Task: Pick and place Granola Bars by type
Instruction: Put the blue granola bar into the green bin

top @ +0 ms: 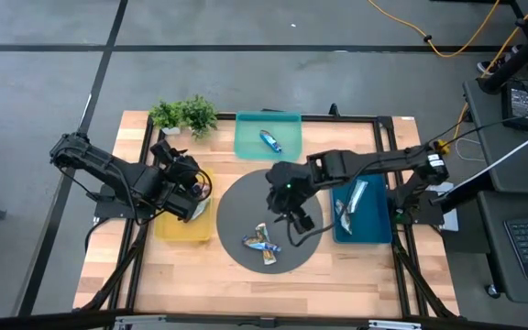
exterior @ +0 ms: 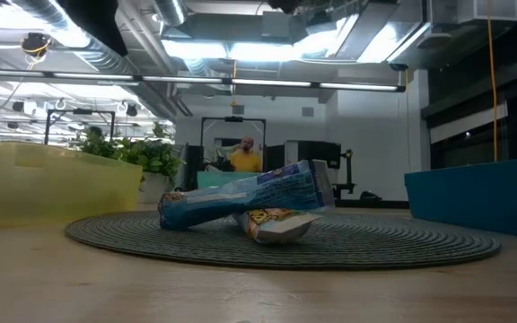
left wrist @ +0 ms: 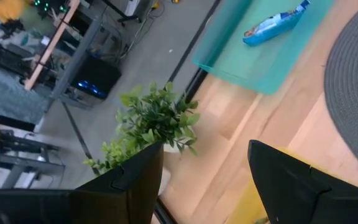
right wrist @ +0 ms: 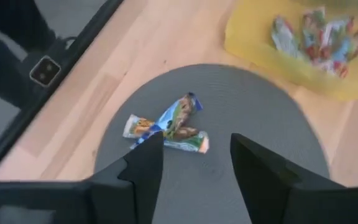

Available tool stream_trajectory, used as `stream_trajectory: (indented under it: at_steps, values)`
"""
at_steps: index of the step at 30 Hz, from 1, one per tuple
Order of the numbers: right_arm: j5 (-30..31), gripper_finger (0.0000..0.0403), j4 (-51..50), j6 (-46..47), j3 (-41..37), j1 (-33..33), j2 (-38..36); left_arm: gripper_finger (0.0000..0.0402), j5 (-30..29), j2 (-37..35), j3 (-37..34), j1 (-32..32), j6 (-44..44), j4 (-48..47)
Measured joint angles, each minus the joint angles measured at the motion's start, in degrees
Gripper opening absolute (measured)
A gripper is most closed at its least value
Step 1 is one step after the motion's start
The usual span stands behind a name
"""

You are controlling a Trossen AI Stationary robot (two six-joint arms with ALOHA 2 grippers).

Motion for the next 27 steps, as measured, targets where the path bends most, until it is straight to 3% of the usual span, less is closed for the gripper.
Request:
stream_trajectory:
  at_steps: [12, 19, 27]
  values:
    - [8.66, 0.0307, -1.80, 17.53, -0.60, 3.54, 3.26, 0.0226, -2.06, 0.02, 0.00, 0.00, 1.23, 0.35]
    - [10.24, 0.0307, -3.39, 25.67, -0.66, 4.43, 7.78, 0.0226, -2.03, 0.00, 0.00, 0.00, 1.17, 0.45]
    - [10.48, 0.0291, -2.77, 32.18, -0.70, 7.66, 14.14, 0.0226, 2.05, 0.00, 0.00, 0.00, -2.05, 0.45]
